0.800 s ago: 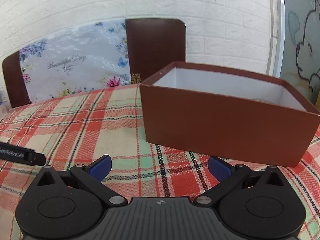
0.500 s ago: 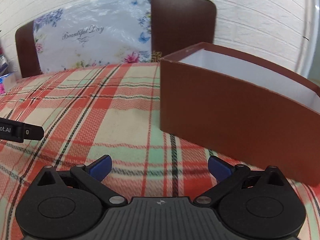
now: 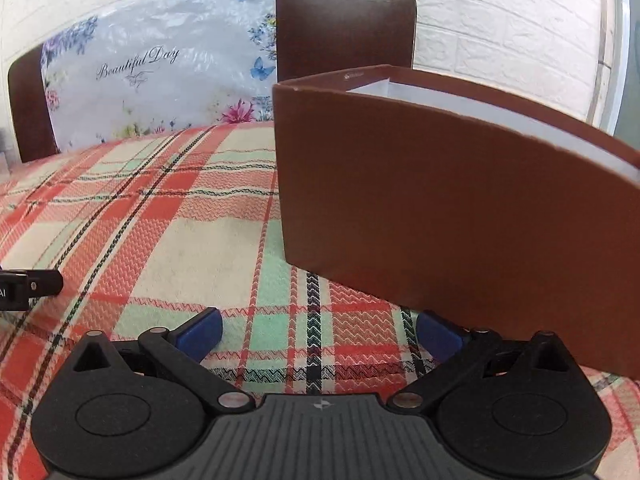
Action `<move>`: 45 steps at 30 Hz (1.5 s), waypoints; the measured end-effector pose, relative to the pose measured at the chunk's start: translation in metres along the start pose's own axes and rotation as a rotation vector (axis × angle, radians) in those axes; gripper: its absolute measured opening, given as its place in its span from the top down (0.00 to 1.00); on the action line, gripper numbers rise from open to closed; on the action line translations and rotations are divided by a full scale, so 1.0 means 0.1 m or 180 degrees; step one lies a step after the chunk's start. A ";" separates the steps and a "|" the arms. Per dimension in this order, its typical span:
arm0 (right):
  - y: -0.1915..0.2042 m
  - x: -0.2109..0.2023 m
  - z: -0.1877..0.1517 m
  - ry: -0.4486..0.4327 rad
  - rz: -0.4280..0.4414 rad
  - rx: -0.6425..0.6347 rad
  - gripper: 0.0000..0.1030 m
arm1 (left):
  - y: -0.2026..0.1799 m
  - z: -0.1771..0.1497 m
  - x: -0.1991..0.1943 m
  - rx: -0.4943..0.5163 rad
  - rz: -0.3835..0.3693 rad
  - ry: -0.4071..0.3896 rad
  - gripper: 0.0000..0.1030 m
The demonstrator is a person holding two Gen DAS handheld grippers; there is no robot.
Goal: Organize objects
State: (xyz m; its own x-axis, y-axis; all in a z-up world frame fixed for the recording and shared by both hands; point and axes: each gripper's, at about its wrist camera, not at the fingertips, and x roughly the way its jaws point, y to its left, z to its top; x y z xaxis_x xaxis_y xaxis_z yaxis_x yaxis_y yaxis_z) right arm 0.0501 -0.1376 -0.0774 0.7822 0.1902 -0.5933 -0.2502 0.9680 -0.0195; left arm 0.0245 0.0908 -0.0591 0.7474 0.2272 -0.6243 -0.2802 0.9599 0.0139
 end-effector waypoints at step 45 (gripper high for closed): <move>0.04 0.16 0.09 0.0013 -0.0001 0.0038 0.01 | 0.23 -0.16 -0.03 -0.0486 -0.0483 -0.0380 0.00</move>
State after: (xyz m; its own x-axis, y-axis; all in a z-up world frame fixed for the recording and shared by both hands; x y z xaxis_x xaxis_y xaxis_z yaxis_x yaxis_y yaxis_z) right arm 0.0666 -0.1291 -0.0798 0.7798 0.1892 -0.5967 -0.2431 0.9699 -0.0101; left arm 0.0056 0.1098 -0.0693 0.8512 0.1090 -0.5134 -0.2404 0.9506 -0.1967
